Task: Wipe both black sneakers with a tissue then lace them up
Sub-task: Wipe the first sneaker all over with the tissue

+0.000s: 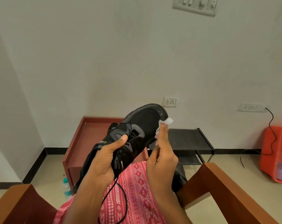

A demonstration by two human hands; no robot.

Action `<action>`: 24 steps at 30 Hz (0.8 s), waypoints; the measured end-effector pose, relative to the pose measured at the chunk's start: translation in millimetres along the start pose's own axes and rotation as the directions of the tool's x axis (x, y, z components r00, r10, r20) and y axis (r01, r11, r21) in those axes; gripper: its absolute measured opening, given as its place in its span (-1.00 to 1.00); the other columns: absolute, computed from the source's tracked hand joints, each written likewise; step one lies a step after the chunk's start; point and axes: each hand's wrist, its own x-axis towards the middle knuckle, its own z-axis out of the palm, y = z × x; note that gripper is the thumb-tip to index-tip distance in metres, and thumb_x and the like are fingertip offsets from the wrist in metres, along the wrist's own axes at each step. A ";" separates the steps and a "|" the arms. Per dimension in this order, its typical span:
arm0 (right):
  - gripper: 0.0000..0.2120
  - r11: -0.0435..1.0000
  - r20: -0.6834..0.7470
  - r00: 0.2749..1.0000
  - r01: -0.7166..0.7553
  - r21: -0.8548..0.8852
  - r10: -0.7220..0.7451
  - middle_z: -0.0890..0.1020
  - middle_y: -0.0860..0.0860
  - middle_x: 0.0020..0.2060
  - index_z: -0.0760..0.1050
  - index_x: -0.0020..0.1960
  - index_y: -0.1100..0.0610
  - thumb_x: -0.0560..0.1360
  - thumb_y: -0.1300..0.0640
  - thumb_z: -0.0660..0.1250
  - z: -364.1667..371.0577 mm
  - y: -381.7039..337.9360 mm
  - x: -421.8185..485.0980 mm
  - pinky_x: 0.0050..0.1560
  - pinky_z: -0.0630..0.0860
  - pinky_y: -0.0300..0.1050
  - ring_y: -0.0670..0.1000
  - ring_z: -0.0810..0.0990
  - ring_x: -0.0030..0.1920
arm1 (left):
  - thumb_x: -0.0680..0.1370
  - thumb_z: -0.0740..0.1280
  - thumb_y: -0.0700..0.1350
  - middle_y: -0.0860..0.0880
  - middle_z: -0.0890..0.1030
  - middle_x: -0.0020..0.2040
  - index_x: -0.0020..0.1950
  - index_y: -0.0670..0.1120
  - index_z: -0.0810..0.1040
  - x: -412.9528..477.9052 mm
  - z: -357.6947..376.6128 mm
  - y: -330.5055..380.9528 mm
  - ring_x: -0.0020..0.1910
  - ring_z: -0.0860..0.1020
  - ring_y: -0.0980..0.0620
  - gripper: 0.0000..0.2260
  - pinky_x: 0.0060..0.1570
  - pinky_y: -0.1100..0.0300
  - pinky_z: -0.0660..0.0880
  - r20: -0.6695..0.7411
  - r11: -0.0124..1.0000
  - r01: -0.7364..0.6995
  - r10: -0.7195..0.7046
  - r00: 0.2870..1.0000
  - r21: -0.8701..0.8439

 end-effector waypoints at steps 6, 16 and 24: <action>-0.44 0.998 0.014 0.998 -0.068 0.010 0.068 0.62 0.35 0.08 0.18 0.57 0.01 0.63 0.32 0.19 1.6 -3.1 33.9 0.05 0.56 0.21 0.40 0.58 0.07 | 0.47 0.42 -0.19 -0.27 0.70 0.06 0.19 -0.27 0.62 0.3 0.1 -1.3 -0.12 0.70 -0.17 -0.69 0.18 -0.11 0.53 -0.031 0.999 0.002 -0.001 1.000 0.045; -0.51 0.986 0.099 0.994 0.061 -0.157 -0.046 0.69 0.20 0.05 0.45 0.44 0.09 0.56 0.38 0.27 -9.9 -1.8 57.6 0.08 0.63 -0.01 0.15 0.69 -0.03 | 0.36 0.51 -0.05 -0.14 0.72 0.10 0.22 -0.14 0.64 1.6 -7.6 4.3 0.14 0.66 -0.17 -0.55 0.33 -0.15 0.47 -0.043 0.954 -0.129 0.146 0.988 0.271; -0.46 0.946 0.258 0.952 0.225 -0.234 -0.162 0.60 0.12 0.29 0.57 0.30 0.19 0.39 0.54 0.36 -0.9 -0.8 63.2 0.40 0.42 0.05 0.10 0.56 0.32 | 0.39 0.57 -0.06 0.06 0.75 -0.05 0.00 -0.02 0.73 0.5 -9.5 -3.9 0.07 0.68 0.04 -0.80 0.15 0.09 0.57 -0.077 0.846 -0.227 0.299 0.951 0.483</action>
